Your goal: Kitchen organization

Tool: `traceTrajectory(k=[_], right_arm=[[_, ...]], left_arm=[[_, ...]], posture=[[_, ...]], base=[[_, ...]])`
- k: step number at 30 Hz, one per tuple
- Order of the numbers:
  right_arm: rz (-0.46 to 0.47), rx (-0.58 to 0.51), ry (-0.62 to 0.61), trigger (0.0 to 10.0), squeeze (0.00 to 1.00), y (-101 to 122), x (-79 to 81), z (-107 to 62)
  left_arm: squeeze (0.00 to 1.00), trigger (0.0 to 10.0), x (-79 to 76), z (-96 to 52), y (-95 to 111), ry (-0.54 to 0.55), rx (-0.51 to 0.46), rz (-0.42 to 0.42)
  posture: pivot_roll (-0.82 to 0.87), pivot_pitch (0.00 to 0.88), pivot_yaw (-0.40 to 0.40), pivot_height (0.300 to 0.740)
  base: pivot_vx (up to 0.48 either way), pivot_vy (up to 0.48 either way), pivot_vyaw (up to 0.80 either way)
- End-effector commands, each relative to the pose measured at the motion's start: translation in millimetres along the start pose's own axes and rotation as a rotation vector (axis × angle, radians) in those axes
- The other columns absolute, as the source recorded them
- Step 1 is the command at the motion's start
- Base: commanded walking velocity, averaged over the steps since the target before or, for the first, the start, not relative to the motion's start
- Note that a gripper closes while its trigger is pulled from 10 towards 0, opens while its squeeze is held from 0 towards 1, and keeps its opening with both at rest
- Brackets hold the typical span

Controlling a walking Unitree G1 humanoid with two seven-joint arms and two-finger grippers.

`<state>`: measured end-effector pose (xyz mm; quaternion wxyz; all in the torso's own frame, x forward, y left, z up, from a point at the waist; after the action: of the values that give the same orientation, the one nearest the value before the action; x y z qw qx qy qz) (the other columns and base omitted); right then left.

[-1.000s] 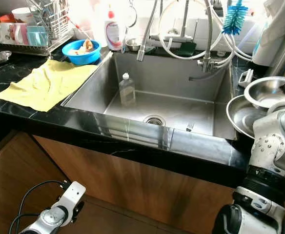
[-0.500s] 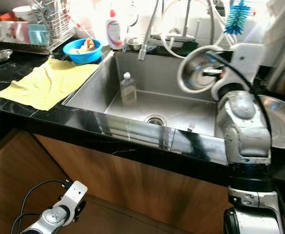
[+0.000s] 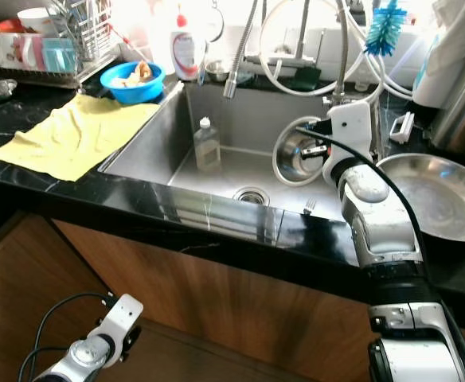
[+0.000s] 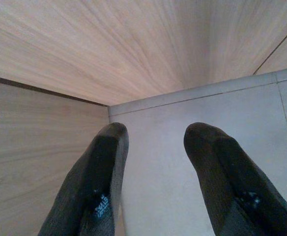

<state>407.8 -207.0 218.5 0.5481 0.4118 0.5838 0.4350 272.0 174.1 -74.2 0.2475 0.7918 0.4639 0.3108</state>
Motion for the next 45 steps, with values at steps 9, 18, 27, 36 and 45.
traceTrajectory(k=[9,18,27,36,45], right_arm=[[-0.031,0.002,0.088,10.0,0.00,-8,20.7,11.0],[-0.068,0.064,0.062,10.0,0.00,-28,18.9,14.4],[-0.073,0.116,0.027,10.0,0.62,-44,12.1,13.4],[-0.060,0.118,0.005,10.0,1.00,-46,10.4,13.7],[-0.008,0.089,-0.021,10.0,1.00,-40,7.5,16.0]], left_arm=[[0.00,10.0,-0.6,-0.8,-4,-0.004,0.012,0.000],[0.00,10.0,-0.4,-0.8,-4,-0.001,0.011,-0.011],[0.00,10.0,0.9,-1.2,-5,-0.002,0.015,-0.010],[0.00,10.0,1.7,-1.4,-6,-0.003,0.017,-0.007],[0.00,10.0,2.3,-1.7,-7,-0.002,0.019,-0.007]], posture=[[-0.09,0.000,0.050,0.740],[-0.09,0.000,0.045,0.740],[-0.08,0.000,0.049,0.740],[-0.08,0.000,0.051,0.740],[-0.08,0.000,0.053,0.740]], base=[[0.000,0.000,0.00],[0.000,0.000,0.00],[0.000,0.000,0.00],[0.000,0.000,0.00],[0.000,0.000,0.00]])
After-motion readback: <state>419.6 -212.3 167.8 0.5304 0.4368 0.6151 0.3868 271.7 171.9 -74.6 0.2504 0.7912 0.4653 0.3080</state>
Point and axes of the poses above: a point about 5 cm out from each wrist's last joint towards the gripper, its own z axis pointing out of the wrist towards the gripper, its own y axis along the axis of the wrist's last joint, x = y × z, the point moved 4 cm from there along z, pointing out of the wrist towards the gripper, and after that the axes turned 4 degrees about -z, right-handed, at the moved point
